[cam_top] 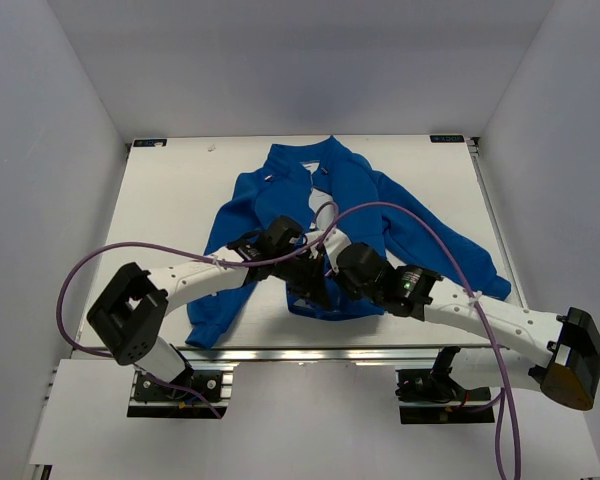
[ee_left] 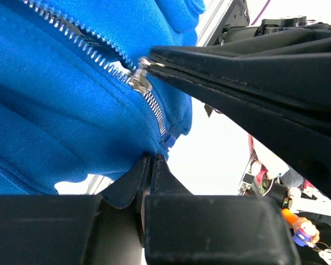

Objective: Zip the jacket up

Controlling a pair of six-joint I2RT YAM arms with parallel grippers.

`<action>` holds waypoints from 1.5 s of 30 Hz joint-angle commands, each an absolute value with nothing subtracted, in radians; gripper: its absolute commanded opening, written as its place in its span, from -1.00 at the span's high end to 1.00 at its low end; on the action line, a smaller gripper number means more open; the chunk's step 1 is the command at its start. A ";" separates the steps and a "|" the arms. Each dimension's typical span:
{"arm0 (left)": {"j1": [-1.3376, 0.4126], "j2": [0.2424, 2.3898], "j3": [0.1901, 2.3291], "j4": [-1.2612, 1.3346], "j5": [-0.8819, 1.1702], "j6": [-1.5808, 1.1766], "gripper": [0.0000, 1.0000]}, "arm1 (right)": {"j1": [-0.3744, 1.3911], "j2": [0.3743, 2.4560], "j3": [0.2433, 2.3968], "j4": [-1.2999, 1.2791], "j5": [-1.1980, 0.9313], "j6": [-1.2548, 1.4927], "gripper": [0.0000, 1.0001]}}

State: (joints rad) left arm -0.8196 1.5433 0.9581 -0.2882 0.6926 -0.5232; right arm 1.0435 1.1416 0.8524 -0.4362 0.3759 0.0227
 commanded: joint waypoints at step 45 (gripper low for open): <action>-0.758 1.436 0.655 -0.509 0.730 -0.577 1.00 | 0.347 2.473 2.296 0.170 0.210 -0.187 1.00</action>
